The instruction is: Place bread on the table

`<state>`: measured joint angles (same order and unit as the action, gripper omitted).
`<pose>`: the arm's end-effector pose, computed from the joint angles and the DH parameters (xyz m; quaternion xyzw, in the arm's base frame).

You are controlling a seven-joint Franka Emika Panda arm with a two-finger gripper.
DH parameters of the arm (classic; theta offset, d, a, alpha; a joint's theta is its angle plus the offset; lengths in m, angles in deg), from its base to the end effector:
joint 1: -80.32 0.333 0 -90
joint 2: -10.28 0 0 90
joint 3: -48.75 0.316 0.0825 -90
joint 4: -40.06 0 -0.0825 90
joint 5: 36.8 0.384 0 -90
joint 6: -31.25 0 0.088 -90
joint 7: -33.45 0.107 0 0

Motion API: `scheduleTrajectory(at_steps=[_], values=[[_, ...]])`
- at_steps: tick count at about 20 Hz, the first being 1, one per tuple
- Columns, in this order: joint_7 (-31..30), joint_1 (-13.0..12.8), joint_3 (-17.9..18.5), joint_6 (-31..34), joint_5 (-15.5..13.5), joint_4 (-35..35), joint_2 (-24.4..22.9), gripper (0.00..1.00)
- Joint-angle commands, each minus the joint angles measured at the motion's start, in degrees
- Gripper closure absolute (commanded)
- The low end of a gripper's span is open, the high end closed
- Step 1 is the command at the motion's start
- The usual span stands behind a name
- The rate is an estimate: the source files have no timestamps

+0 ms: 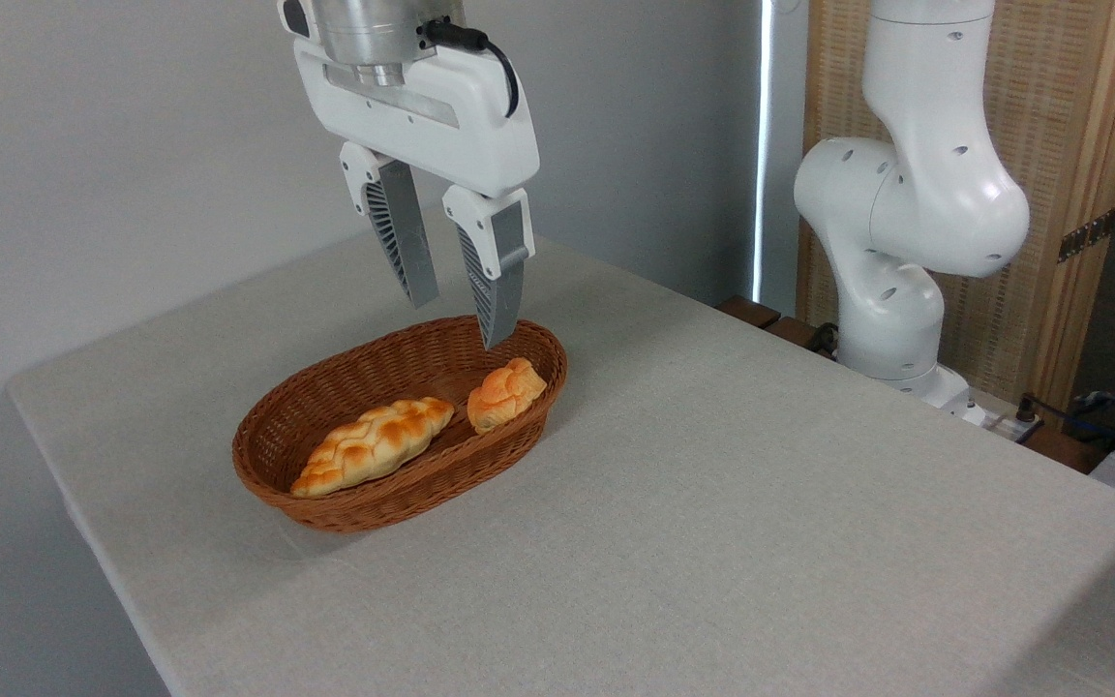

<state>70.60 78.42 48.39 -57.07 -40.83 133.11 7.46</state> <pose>0.5348 -0.0289 0.6240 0.9406 -0.3373 -0.0054 0.0384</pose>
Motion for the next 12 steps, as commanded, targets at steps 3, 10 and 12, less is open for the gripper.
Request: scheduleTrajectory(at_steps=[3, 10, 12], values=[[-3.13, -0.64, 0.19, -0.01, -1.25, 2.93, -2.36, 0.00], [-0.07, -3.02, -1.74, -3.96, -0.99, 6.62, -3.15, 0.00], [6.50, -3.02, -1.83, -3.96, -0.99, 7.06, -3.94, 0.00]])
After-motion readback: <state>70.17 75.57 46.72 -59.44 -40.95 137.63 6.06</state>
